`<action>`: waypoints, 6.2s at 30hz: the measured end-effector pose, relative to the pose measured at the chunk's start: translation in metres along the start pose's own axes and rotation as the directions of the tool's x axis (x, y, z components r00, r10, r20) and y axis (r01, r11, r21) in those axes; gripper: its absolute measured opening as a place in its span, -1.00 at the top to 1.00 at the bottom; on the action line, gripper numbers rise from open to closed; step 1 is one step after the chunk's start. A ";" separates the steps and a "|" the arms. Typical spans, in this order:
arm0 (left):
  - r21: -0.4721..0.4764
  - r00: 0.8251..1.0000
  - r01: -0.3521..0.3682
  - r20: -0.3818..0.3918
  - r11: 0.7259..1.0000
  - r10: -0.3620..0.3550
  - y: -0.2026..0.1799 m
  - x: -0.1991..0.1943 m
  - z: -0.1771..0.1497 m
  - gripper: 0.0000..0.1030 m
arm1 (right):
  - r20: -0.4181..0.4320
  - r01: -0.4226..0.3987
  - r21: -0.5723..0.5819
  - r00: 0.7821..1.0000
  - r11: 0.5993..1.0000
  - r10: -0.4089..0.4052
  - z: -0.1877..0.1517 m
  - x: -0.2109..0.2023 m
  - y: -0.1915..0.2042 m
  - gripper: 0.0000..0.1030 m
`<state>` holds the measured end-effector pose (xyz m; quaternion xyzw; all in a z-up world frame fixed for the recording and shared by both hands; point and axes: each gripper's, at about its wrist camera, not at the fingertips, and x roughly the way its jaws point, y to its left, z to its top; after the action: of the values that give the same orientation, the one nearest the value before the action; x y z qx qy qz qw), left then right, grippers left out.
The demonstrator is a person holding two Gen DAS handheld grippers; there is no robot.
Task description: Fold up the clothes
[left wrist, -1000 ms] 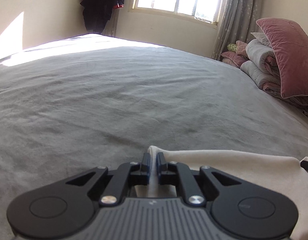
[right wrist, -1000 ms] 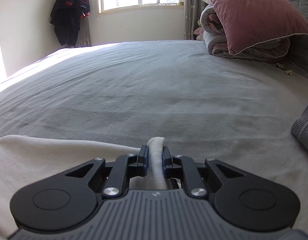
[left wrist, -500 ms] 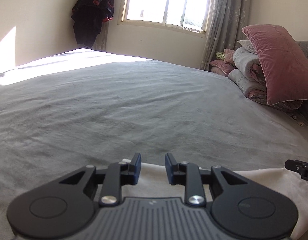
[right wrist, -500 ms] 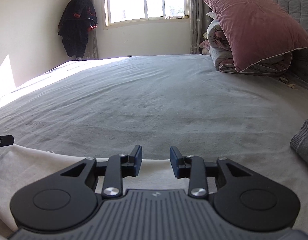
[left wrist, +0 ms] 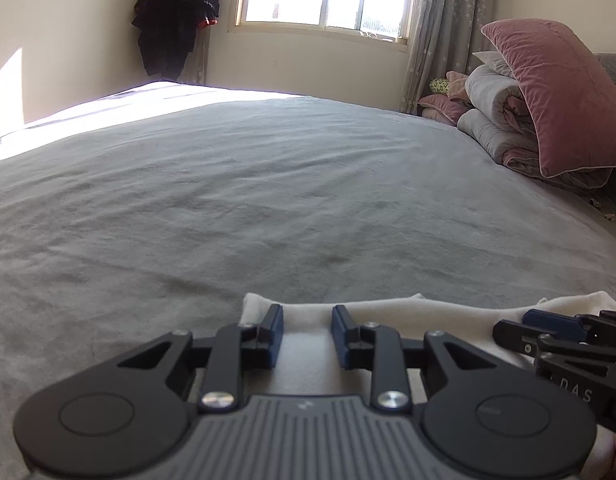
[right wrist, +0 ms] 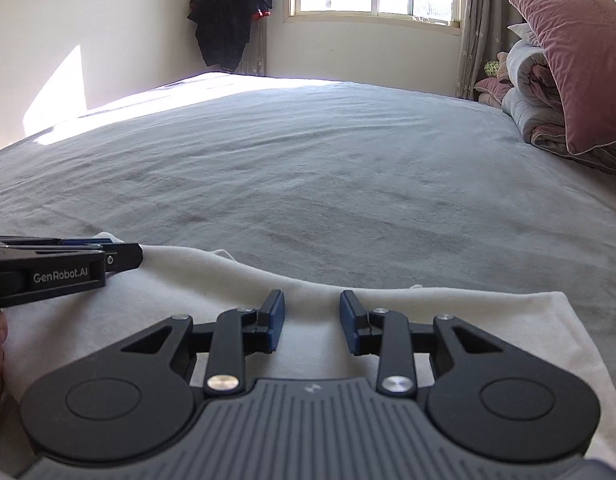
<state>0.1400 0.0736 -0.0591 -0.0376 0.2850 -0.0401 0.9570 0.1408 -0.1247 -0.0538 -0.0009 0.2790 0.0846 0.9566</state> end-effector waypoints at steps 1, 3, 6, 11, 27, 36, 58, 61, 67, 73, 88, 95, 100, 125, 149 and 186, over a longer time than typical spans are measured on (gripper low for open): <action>0.009 1.000 0.006 -0.003 1.000 -0.006 0.003 -0.001 0.000 0.44 | -0.003 0.005 0.004 1.000 1.000 -0.005 -0.001 0.001 -0.003 0.45; 0.031 1.000 0.017 -0.007 0.999 -0.016 0.008 -0.002 0.000 0.44 | -0.009 0.016 0.011 1.000 1.000 -0.015 -0.002 0.002 -0.010 0.46; 0.067 1.000 0.027 -0.014 0.997 -0.026 0.012 -0.007 0.000 0.44 | -0.010 0.043 0.058 0.999 0.997 -0.043 -0.004 -0.007 -0.039 0.46; 0.043 0.998 0.059 -0.033 0.997 -0.058 0.016 -0.023 0.004 0.45 | -0.031 0.106 0.169 0.994 0.980 -0.102 -0.009 -0.029 -0.084 0.42; 0.008 0.992 0.045 -0.118 0.999 -0.044 0.025 -0.086 -0.024 0.34 | -0.037 0.108 0.069 0.994 0.992 -0.106 -0.040 -0.093 -0.064 0.36; -0.300 0.965 0.078 -0.215 0.951 -0.147 0.061 -0.089 -0.025 -0.02 | 0.006 0.058 0.046 0.998 0.997 -0.058 -0.032 -0.106 -0.040 0.32; -0.475 0.970 0.142 -0.107 0.869 -0.218 0.054 -0.045 -0.034 0.54 | 0.036 -0.076 0.065 0.997 0.995 0.074 -0.019 -0.065 0.000 0.42; -0.470 0.975 0.149 -0.076 0.870 -0.207 0.052 -0.051 -0.033 0.65 | 0.028 -0.138 0.082 0.990 0.987 0.137 -0.016 -0.055 0.004 0.70; -0.395 0.982 0.160 -0.026 0.905 -0.185 0.033 -0.069 -0.009 0.70 | -0.073 -0.187 0.054 0.979 0.981 0.191 -0.022 -0.028 0.014 0.91; -0.300 0.985 0.165 0.010 0.939 -0.170 0.002 -0.093 0.019 0.72 | -0.132 -0.233 0.102 0.960 0.967 0.245 -0.010 -0.027 0.001 0.91; -0.105 0.968 0.250 -0.009 0.963 -0.252 -0.101 -0.102 0.049 0.71 | -0.045 -0.346 0.498 0.905 0.795 0.422 -0.008 -0.040 -0.082 0.56; -0.070 0.924 0.373 -0.063 0.925 -0.377 -0.136 -0.083 0.035 0.60 | 0.070 -0.370 0.723 0.879 0.584 0.471 -0.013 -0.045 -0.129 0.17; -0.122 0.868 0.474 -0.105 0.872 -0.486 -0.137 -0.078 0.028 0.47 | 0.131 -0.359 0.841 0.861 0.405 0.491 -0.025 -0.049 -0.154 0.16; -0.214 0.914 0.361 -0.114 0.908 -0.390 -0.066 -0.059 -0.005 0.42 | -0.103 -0.214 0.705 0.912 0.676 0.396 0.025 -0.049 -0.103 0.55; 0.062 0.909 0.413 -0.098 0.909 -0.406 -0.133 -0.050 -0.021 0.70 | -0.179 -0.136 0.599 0.938 0.789 0.298 0.006 -0.069 -0.164 0.37; 0.165 0.909 0.416 -0.073 0.894 -0.409 -0.133 -0.020 0.013 0.76 | -0.179 -0.079 -0.001 0.981 0.997 0.078 0.020 -0.073 -0.118 0.26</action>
<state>0.1233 -0.0560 -0.0250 -0.0112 0.2831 -0.2678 0.9209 0.1097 -0.2519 -0.0032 -0.0013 0.3633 0.1228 0.9236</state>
